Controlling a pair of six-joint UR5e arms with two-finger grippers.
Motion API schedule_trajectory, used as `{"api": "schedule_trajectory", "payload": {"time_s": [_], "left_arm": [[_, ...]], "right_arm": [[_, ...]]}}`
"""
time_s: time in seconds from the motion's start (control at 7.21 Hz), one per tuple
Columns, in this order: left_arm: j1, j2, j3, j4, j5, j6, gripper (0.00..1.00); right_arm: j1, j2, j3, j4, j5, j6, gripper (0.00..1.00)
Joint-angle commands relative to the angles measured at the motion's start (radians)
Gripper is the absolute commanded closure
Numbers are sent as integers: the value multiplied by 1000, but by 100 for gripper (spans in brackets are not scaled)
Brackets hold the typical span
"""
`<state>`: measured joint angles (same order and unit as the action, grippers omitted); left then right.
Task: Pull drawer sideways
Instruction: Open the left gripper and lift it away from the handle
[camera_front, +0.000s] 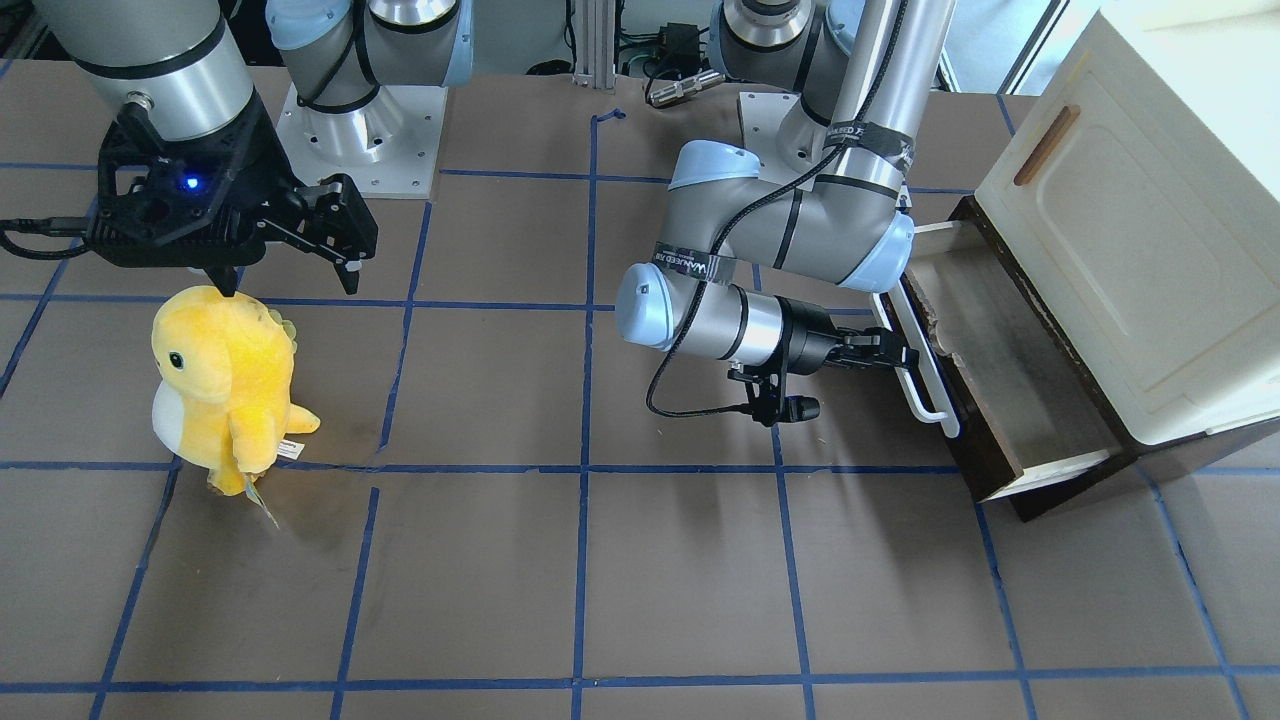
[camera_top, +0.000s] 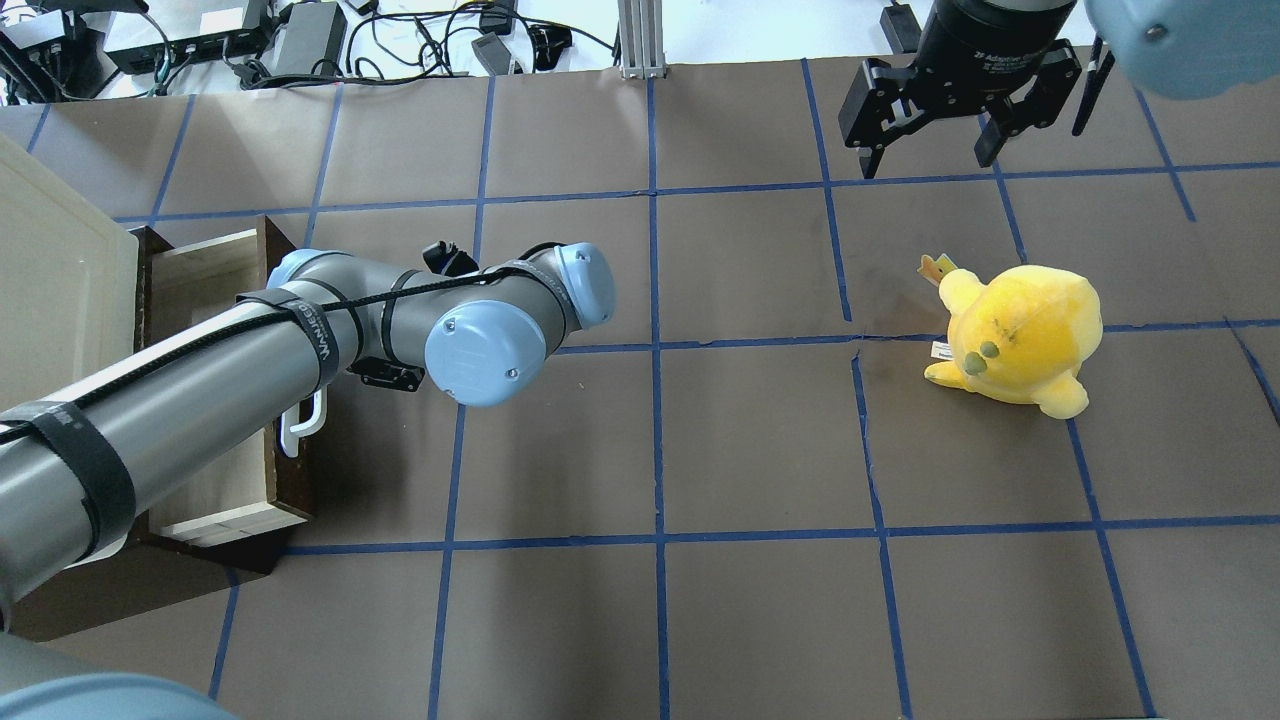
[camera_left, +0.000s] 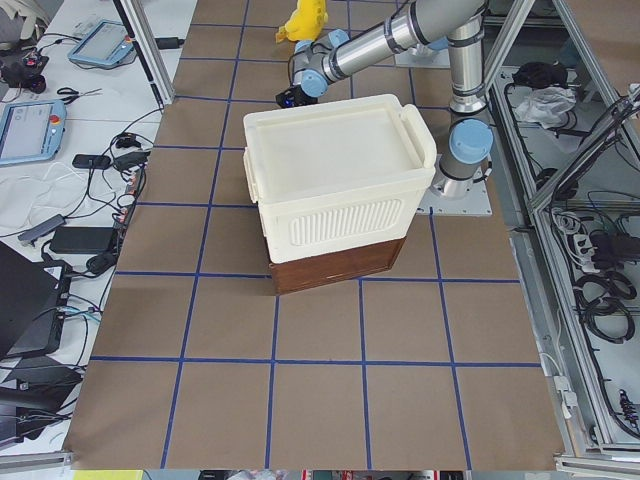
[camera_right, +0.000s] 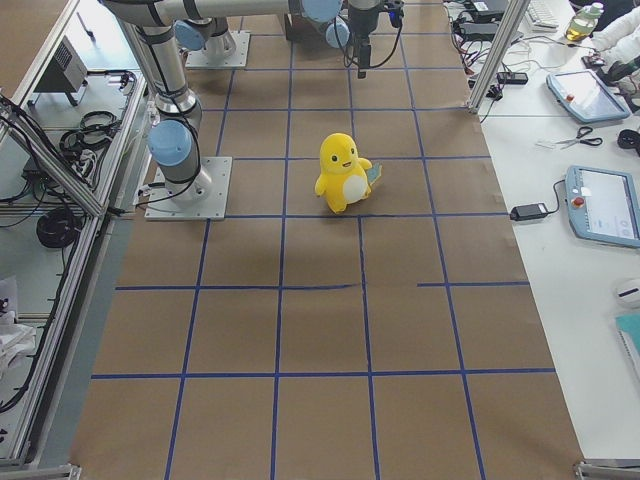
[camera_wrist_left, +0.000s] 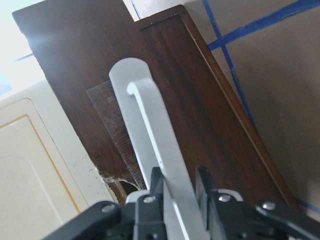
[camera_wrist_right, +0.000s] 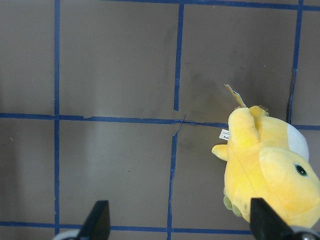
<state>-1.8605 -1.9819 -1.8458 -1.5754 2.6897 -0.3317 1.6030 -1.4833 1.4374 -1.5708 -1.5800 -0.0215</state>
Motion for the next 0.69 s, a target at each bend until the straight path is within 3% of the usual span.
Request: {"api": "schedule_trajectory", "payload": {"time_s": [0.0,0.28,0.55], "left_arm": [[0,0,19,-1,-4,2,0],[0,6,51,-1,-33,17,0],[-6,38,126,-3,-187,99,0]], "right_arm": [[0,0,0,0,0,0,0],[0,0,0,0,0,0,0],[0,0,0,0,0,0,0]]}}
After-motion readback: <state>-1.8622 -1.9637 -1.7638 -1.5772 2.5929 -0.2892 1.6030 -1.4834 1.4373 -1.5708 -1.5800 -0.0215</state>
